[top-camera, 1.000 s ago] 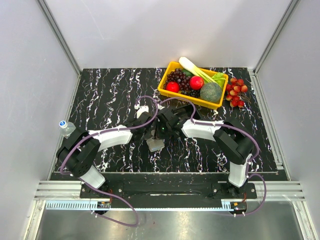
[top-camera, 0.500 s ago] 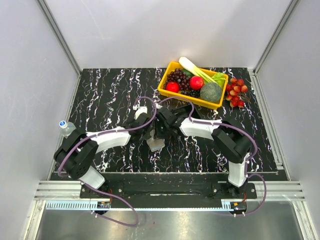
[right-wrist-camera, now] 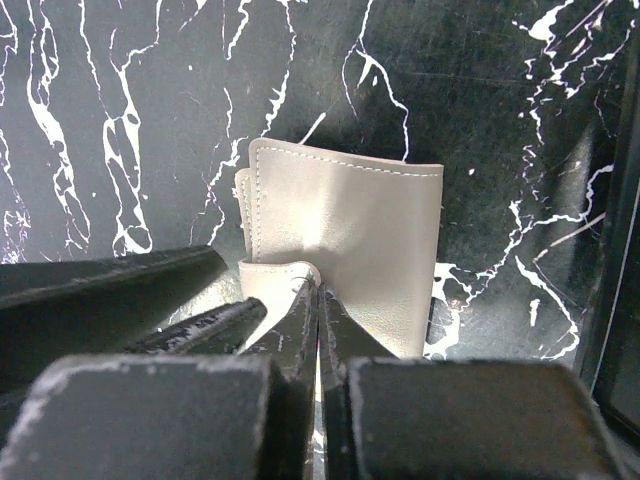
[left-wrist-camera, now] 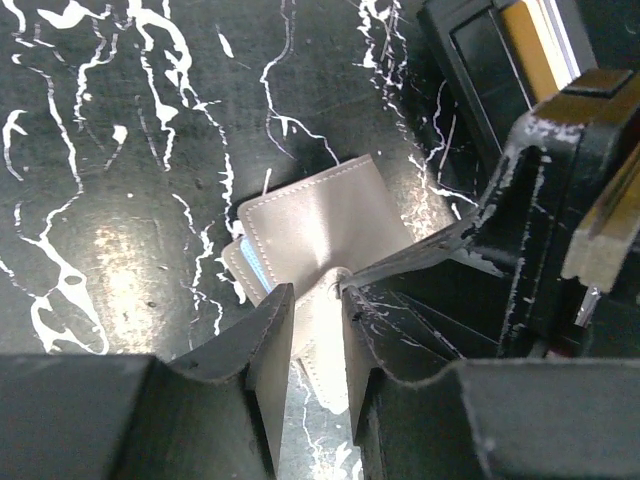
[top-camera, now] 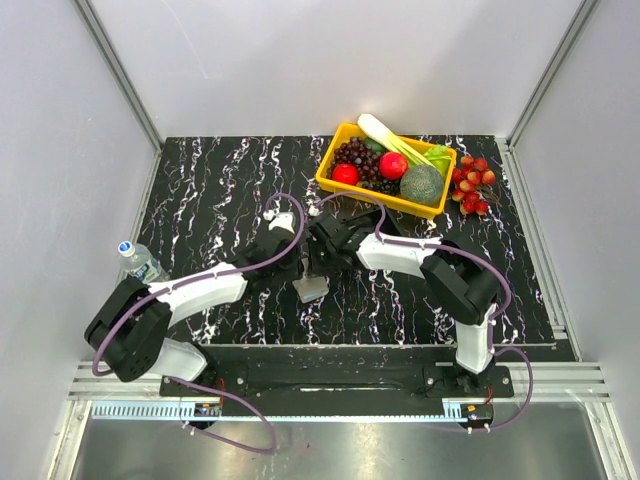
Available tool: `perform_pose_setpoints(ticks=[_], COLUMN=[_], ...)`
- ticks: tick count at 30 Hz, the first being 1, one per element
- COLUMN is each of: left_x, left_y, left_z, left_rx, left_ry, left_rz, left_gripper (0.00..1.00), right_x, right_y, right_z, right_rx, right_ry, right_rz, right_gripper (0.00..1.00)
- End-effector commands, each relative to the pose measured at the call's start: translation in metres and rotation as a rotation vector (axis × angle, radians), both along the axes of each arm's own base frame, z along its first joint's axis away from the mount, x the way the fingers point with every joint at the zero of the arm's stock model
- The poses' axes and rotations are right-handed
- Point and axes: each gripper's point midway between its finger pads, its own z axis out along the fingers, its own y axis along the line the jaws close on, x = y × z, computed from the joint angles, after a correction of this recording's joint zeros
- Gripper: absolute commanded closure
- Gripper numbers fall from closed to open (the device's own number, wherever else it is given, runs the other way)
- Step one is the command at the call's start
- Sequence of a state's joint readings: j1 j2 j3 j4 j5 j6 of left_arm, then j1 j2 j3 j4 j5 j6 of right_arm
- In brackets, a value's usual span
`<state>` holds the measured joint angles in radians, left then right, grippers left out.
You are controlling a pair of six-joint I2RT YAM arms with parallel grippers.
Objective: Put the credit cards into the card holder
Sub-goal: Close the card holder at the center of the board.
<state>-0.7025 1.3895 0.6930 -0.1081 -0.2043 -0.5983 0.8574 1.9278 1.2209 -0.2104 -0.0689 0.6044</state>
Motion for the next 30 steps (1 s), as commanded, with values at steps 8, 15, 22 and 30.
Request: perform_pose_setpoints(ticks=[8,15,22,30], left_x=[-0.01,-0.008,-0.003,0.001], left_y=[-0.011,-0.009,-0.009,-0.017], left_z=[-0.018,-0.029,-0.017,-0.012], left_rx=[0.014,0.069,0.038,-0.021], left_ry=[0.046,0.066,0.028,0.005], left_rz=[-0.068,-0.045,-0.005,0.001], left_gripper=[0.79,0.84,0.85,0.83], right_x=[0.006,0.007,0.007,0.004], right_y=[-0.017,-0.016,-0.016,-0.013], right_z=[-0.022,-0.019,-0.019,-0.019], right_rx=[-0.098,-0.092,-0.092,-0.082], right_ry=[-0.002,-0.008,-0.008,0.008], right_rz=[-0.038,-0.037,-0.037,-0.021], right_gripper=[1.0,1.0,1.0,1.0])
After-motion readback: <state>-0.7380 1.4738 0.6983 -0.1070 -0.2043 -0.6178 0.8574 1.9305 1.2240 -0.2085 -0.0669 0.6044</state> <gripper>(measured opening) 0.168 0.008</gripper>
